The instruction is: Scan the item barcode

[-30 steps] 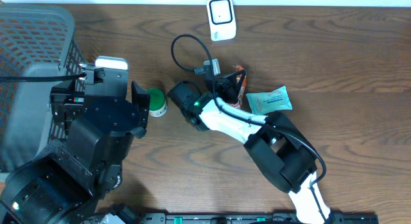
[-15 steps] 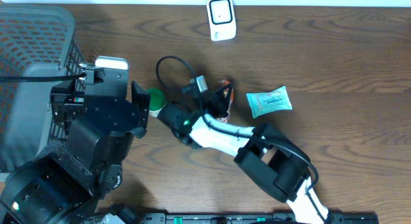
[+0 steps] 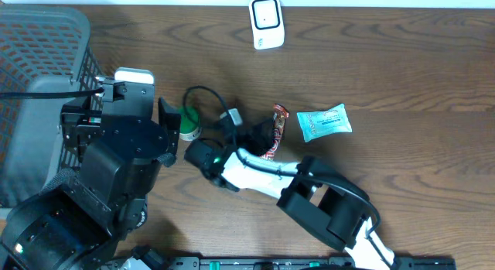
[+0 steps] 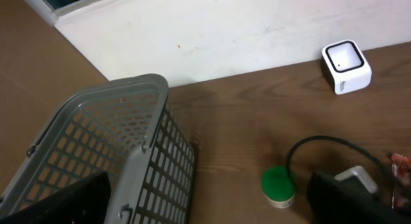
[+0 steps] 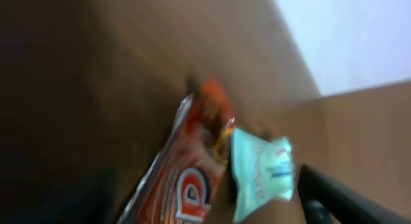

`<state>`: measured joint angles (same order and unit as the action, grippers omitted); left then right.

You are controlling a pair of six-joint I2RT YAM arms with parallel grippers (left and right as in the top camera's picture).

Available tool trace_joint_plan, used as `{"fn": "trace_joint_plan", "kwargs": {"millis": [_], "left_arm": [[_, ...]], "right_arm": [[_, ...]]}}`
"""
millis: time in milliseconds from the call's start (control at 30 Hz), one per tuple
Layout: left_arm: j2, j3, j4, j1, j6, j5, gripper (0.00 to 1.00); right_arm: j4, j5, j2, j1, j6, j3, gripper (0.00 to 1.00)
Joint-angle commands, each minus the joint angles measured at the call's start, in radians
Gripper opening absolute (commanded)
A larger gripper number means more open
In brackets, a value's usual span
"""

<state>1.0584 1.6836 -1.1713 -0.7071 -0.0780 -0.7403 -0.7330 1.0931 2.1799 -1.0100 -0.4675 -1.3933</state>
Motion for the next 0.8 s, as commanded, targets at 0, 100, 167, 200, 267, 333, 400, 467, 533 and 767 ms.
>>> {"fn": "trace_joint_plan", "kwargs": {"millis": [0, 100, 167, 200, 267, 333, 400, 467, 533, 767], "left_arm": [[0.0, 0.006, -0.003, 0.003, 0.005, -0.02, 0.98], [0.0, 0.006, -0.003, 0.003, 0.005, -0.02, 0.98], [0.0, 0.006, -0.003, 0.003, 0.005, -0.02, 0.98], [0.0, 0.006, -0.003, 0.003, 0.005, -0.02, 0.98], [0.0, 0.006, -0.003, 0.003, 0.005, -0.02, 0.98], [0.0, 0.006, -0.003, 0.003, 0.005, -0.02, 0.98], [0.0, 0.006, -0.003, 0.003, 0.005, -0.02, 0.98], [0.0, 0.006, -0.003, 0.003, 0.005, -0.02, 0.98], [0.0, 0.006, -0.003, 0.003, 0.005, -0.02, 0.98], [0.0, 0.006, -0.003, 0.003, 0.005, -0.02, 0.98]], "right_arm": [[-0.064, -0.273, -0.085, 0.039, -0.029, -0.002, 0.99], [-0.127, -0.411, -0.16, 0.061, -0.094, -0.003, 0.99], [-0.132, -0.53, -0.204, 0.084, -0.114, -0.004, 0.99], [-0.126, -0.621, -0.227, 0.101, -0.117, -0.004, 0.99], [-0.112, -0.779, -0.254, 0.142, -0.143, -0.004, 0.99], [-0.111, -0.858, -0.259, 0.184, -0.203, -0.004, 0.99], [-0.121, -0.879, -0.25, 0.232, -0.261, -0.004, 0.92], [-0.128, -0.912, -0.232, 0.284, -0.318, -0.003, 0.83], [-0.126, -0.957, -0.217, 0.322, -0.321, -0.004, 0.79], [-0.116, -1.077, -0.206, 0.381, -0.321, -0.003, 0.74]]}}
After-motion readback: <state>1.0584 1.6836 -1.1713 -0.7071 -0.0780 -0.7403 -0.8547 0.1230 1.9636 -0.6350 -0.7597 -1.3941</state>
